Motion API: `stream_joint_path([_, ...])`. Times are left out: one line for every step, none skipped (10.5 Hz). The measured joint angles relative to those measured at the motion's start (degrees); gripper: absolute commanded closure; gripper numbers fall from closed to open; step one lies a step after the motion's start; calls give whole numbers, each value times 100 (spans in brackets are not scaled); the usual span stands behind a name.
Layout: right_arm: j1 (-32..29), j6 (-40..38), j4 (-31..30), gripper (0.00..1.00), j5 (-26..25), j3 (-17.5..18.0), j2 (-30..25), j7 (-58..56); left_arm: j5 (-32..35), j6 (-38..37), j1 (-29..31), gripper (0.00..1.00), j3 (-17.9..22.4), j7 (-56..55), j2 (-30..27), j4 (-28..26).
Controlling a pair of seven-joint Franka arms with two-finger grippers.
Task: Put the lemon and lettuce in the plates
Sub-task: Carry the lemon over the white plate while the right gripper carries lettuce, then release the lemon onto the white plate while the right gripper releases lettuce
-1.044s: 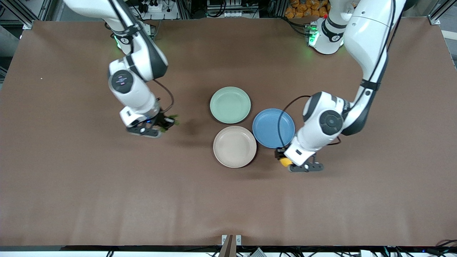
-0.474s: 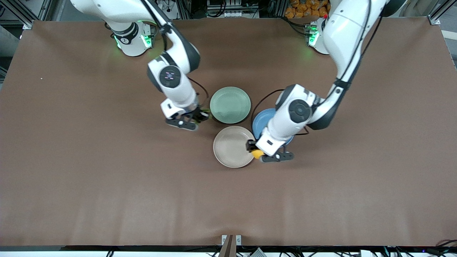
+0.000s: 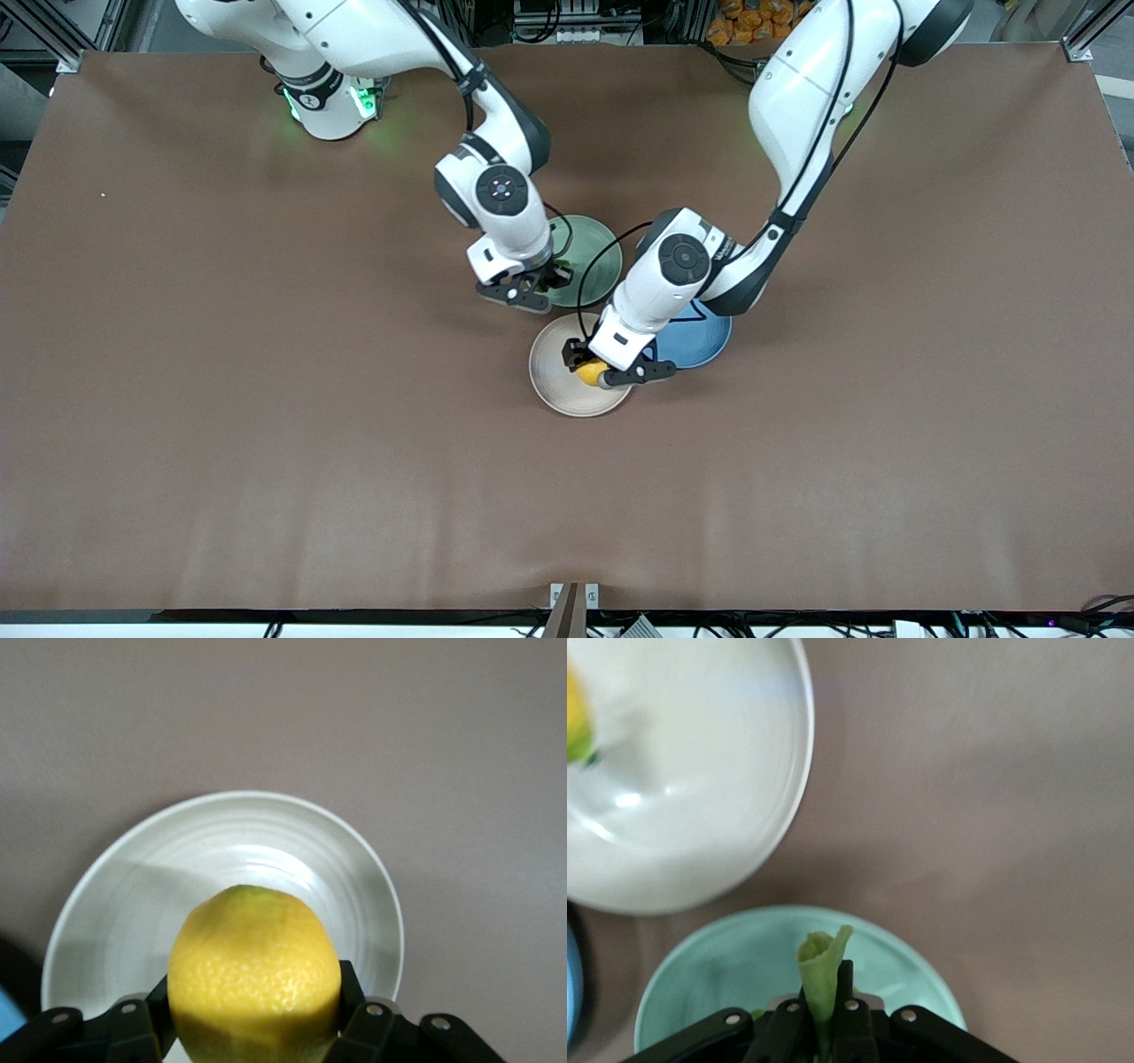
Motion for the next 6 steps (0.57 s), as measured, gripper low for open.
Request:
stream_joint_path([79,-2,1,87,0,85,36,138,0,41,-26,57,3,-32,87,12])
stream_joint_path([143,-3,1,74,0,151,60,232,0,47,-27,51,7,-32,136,21])
stream_joint_path([187,-8,1,23,-1,209,74,283,0,47,-27,43,13,-32,161,23])
stream_joint_path([204,-10,1,0,-1,257,80,394,0,47,-27,33,19,-32,188,23])
stream_joint_path([205,-23,1,0,-1,289,81,526,0,47,-27,8,34,-17,227,24])
stream_joint_path([205,-38,3,0,-1,302,81,576,1,47,-27,0,54,1,262,24])
